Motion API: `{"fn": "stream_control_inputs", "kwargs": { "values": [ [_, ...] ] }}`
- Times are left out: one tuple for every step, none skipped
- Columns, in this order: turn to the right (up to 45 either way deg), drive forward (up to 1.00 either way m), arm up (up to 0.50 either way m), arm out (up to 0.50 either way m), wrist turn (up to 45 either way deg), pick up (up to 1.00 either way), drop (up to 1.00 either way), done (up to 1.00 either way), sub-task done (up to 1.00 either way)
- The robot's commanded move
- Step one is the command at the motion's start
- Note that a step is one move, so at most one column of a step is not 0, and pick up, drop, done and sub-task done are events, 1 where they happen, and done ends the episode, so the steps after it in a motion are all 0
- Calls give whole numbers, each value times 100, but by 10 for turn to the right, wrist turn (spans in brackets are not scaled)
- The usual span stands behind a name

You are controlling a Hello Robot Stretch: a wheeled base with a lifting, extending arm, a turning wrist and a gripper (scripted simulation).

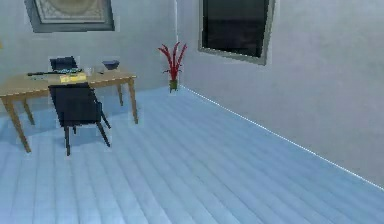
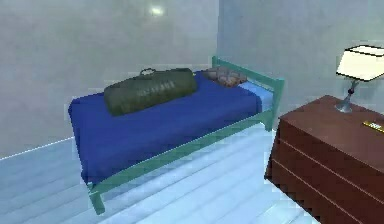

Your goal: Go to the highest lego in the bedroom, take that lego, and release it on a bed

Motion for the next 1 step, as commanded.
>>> {"fn": "stream_control_inputs", "kwargs": {
  "values": [
    [0, 100, 0, 0, 0, 0, 0, 0, 0]
  ]
}}
